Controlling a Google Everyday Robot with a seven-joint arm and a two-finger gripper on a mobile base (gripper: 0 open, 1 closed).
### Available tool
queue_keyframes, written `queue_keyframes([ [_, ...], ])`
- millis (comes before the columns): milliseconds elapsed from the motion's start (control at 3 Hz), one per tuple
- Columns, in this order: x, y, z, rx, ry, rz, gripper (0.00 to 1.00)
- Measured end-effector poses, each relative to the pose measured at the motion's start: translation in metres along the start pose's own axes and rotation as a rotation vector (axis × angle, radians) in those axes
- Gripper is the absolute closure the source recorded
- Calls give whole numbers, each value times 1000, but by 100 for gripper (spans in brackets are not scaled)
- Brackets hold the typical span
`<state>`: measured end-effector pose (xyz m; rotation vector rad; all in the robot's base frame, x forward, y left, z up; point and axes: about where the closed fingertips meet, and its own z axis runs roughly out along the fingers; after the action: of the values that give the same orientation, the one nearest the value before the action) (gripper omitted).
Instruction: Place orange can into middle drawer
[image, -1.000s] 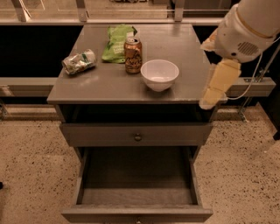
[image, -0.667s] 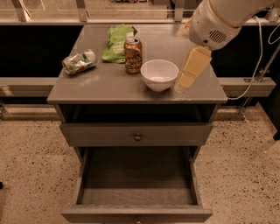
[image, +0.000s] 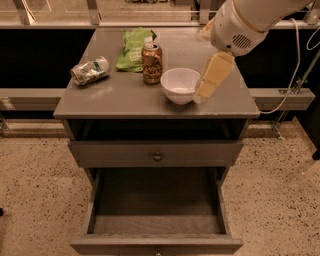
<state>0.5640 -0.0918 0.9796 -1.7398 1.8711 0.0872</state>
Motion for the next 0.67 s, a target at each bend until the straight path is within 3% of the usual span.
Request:
queue_keyframes([
  [667,-32,-47,53,52,-111,-12,0],
])
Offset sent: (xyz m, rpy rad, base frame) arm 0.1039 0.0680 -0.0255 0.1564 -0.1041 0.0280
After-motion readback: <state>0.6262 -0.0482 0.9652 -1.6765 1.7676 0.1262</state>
